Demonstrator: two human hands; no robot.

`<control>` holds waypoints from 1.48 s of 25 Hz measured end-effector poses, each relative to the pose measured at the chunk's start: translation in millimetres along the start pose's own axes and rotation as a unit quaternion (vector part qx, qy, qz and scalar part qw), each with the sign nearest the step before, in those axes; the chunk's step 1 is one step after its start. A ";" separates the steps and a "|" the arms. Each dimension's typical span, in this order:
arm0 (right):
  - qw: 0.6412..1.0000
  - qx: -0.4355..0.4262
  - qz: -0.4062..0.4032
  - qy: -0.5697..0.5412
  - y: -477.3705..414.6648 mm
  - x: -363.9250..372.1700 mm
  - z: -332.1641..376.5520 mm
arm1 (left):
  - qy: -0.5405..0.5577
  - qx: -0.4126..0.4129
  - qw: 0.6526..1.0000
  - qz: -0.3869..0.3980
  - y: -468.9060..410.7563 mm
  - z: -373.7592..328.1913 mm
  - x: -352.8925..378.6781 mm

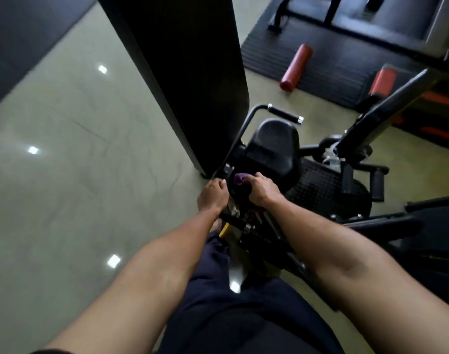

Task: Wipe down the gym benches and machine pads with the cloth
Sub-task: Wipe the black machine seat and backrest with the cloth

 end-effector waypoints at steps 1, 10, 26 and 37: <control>1.000 -0.007 -0.007 -0.005 9.2 -11.6 3.4 | 0.003 0.004 1.000 -0.022 6.3 -6.4 -15.3; 0.990 -0.093 -0.091 -0.045 86.5 -134.7 62.6 | -0.004 0.050 0.990 -0.132 57.5 -72.1 -138.5; 0.886 -0.207 -0.322 -0.263 184.5 -343.1 225.3 | -0.018 0.163 0.906 -0.391 113.2 -141.2 -428.2; 0.743 -0.205 -0.484 -0.415 164.3 -400.5 297.8 | 0.026 0.306 0.898 -0.314 10.9 -187.9 -484.6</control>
Point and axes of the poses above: each hand's wrist, its own y-axis away from the middle knuckle, its own x-axis out of the palm, z = x × y, the point moved 8 cm from there along -y, towards the middle knuckle, and after that the axes turned 7 degrees about x, right-handed, at the moved point
